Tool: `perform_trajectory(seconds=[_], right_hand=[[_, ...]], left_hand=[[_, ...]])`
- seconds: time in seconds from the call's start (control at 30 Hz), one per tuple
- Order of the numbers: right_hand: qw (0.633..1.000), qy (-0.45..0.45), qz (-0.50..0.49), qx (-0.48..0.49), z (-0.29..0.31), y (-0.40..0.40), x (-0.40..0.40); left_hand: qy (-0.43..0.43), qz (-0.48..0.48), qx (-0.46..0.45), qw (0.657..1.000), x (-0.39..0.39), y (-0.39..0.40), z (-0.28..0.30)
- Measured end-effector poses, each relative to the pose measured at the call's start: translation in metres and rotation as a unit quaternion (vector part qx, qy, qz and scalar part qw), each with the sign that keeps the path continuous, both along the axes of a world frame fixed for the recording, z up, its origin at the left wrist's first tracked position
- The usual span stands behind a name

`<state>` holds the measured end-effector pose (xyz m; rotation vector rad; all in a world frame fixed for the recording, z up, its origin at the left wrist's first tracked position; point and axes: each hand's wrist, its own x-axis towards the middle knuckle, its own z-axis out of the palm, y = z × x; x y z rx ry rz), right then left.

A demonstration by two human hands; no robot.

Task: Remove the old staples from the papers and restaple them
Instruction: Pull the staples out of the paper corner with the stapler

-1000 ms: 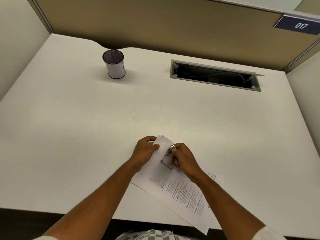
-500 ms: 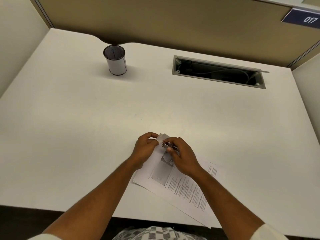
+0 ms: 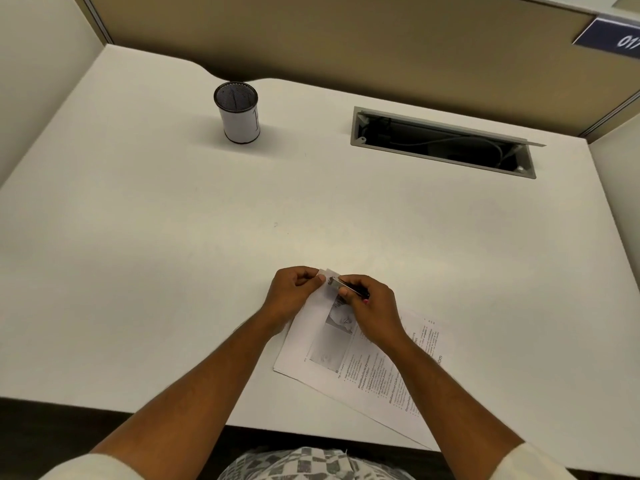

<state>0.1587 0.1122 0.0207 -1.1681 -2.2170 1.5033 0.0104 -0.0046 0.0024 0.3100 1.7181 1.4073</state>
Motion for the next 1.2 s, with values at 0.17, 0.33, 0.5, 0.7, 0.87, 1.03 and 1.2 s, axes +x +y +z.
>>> perform_trajectory(seconds=[0.17, 0.33, 0.5, 0.7, 0.87, 1.03, 1.2], right_hand=[[1.0, 0.015, -0.004, 0.007, -0.002, -0.003, 0.002], [1.0, 0.017, -0.004, 0.011, -0.003, -0.003, 0.002], [1.0, 0.018, -0.01, -0.012, -0.003, -0.002, 0.002], [0.999, 0.027, -0.019, -0.038, -0.002, -0.001, 0.003], [0.997, 0.033, -0.025, -0.061, -0.003, 0.001, 0.002], [0.996, 0.039, -0.022, -0.08, -0.005, 0.004, 0.001], [0.993, 0.05, -0.012, -0.102, -0.007, 0.008, 0.001]], left_hand=[[0.0, -0.001, 0.012, 1.0, 0.0, -0.003, -0.003], [-0.024, 0.014, 0.024, 0.999, -0.001, -0.003, -0.002], [-0.05, 0.037, 0.038, 0.997, -0.002, -0.003, 0.0], [-0.073, 0.039, 0.046, 0.996, -0.004, -0.001, 0.002], [-0.067, 0.037, 0.034, 0.996, -0.005, 0.0, 0.0], [-0.06, 0.032, 0.027, 0.997, -0.006, 0.0, -0.004], [-0.035, 0.034, 0.017, 0.999, -0.004, 0.002, -0.009]])
